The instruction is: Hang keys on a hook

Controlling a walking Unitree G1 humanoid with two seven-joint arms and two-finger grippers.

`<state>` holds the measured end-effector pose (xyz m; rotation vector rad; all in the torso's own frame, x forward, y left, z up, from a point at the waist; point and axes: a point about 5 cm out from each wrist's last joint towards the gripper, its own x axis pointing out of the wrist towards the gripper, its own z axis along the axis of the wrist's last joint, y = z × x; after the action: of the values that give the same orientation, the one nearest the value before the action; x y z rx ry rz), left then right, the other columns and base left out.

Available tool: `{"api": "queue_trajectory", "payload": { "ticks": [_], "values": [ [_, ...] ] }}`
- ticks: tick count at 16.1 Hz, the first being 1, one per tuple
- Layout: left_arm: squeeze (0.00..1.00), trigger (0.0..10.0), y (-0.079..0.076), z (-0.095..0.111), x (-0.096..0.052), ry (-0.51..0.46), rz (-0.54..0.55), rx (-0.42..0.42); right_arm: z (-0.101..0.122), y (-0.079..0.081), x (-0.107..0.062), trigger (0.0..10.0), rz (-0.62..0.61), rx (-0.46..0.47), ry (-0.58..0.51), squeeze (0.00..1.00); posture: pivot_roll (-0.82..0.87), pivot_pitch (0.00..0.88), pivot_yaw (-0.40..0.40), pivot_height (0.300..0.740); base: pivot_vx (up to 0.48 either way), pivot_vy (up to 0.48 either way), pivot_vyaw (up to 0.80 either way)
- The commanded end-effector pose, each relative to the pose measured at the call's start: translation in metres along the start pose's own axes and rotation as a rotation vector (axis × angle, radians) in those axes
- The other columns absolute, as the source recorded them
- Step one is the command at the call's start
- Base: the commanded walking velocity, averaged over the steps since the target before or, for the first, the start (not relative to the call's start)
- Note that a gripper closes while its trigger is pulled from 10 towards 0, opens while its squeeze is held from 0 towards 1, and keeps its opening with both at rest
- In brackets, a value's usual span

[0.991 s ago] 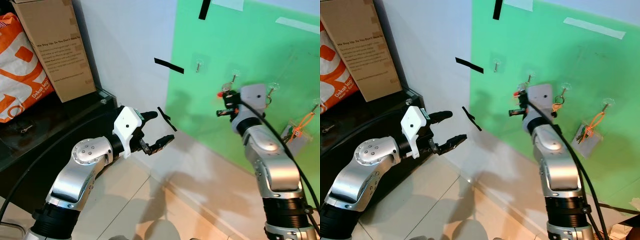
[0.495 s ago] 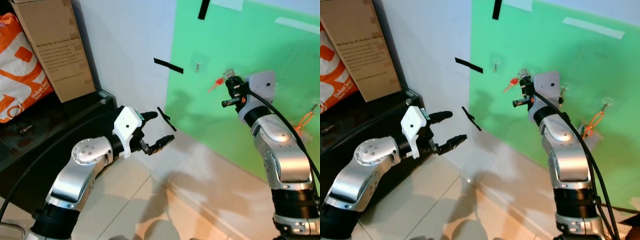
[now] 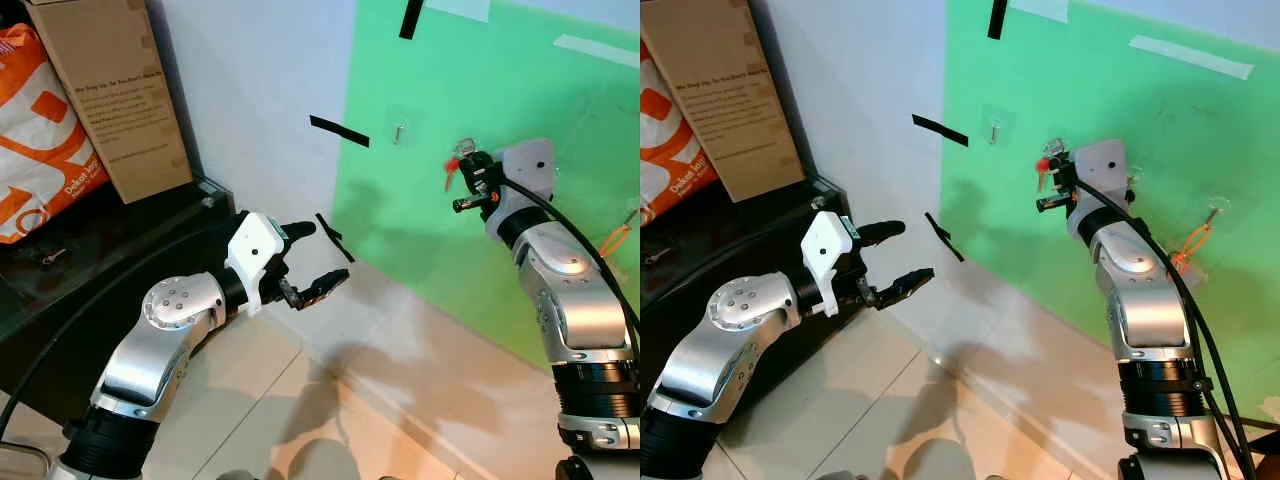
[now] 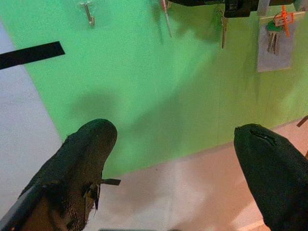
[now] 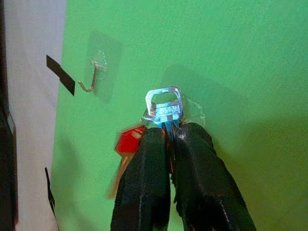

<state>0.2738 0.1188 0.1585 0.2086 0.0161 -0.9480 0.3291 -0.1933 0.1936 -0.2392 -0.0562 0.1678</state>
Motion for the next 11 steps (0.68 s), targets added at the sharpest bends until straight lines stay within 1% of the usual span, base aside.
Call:
{"api": "queue_trajectory", "payload": {
  "ticks": [1, 9, 11],
  "values": [
    [0.00, 10.0, -0.002, 0.003, 0.000, 0.001, -0.015, 0.024, -0.001, -0.011, 0.000, 10.0, -0.033, -0.021, 0.017, 0.00, -0.03, 0.000, -0.036, 0.740, 0.000, 0.000, 0.00],
    [0.00, 10.0, -0.002, 0.003, 0.000, 0.005, -0.019, 0.025, -0.015, -0.023, -0.010, 10.0, -0.071, -0.039, 0.079, 0.00, -0.03, 0.000, -0.034, 0.740, 0.000, 0.000, 0.00],
    [0.00, 10.0, -0.002, 0.003, 0.001, 0.006, -0.020, 0.026, -0.019, -0.024, -0.012, 10.0, -0.064, -0.070, 0.100, 0.00, -0.03, 0.000, -0.034, 0.740, 0.000, 0.000, 0.00]
  ]
}}
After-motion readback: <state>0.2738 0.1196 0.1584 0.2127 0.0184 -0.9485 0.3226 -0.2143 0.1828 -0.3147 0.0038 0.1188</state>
